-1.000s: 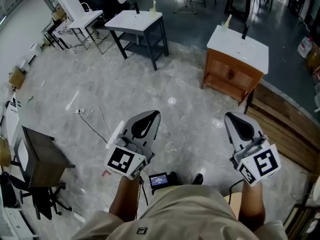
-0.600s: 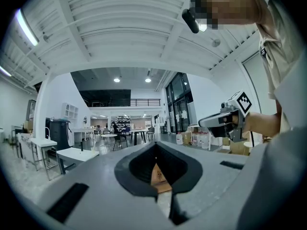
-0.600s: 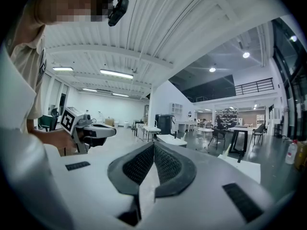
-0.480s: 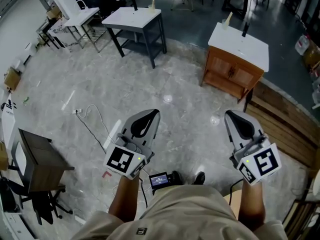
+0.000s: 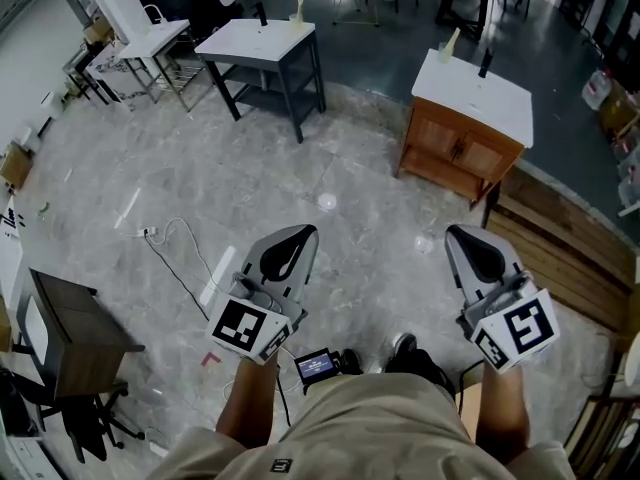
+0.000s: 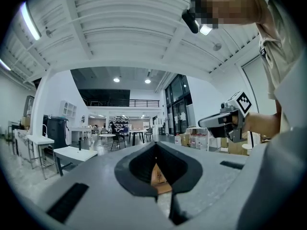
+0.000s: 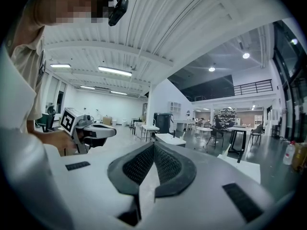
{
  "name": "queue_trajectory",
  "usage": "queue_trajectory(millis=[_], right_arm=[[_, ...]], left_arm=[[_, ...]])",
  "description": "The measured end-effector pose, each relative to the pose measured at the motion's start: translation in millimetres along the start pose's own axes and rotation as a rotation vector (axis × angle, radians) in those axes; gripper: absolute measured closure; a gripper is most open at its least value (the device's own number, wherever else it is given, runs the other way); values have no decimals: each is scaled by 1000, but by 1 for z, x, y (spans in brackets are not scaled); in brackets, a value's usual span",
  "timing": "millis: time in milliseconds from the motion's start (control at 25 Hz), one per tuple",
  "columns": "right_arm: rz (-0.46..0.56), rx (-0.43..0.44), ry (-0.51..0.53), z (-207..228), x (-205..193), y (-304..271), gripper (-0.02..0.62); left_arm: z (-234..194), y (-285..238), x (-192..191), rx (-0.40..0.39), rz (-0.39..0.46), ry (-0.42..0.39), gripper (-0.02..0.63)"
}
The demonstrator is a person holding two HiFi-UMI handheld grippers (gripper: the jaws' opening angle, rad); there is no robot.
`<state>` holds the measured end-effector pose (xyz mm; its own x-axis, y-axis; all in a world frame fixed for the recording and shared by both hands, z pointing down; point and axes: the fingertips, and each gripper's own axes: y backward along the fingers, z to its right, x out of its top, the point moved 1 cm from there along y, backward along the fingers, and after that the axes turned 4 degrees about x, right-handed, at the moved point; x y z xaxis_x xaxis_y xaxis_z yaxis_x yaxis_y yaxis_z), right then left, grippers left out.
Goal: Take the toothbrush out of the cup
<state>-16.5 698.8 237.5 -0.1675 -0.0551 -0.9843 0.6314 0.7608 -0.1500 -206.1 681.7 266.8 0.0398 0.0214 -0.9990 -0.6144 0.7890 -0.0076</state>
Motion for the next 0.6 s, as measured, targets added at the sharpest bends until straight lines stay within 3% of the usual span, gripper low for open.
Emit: queue_trajectory(millis=[280,600], right_arm=[[18,-31,-3,62,-2,0,591],[28,-37,-36,213,-33,4,589]], left_arm=[[3,-48,0,3,-4,-9,600],[29,-188,-10,33,-44,-32,600]])
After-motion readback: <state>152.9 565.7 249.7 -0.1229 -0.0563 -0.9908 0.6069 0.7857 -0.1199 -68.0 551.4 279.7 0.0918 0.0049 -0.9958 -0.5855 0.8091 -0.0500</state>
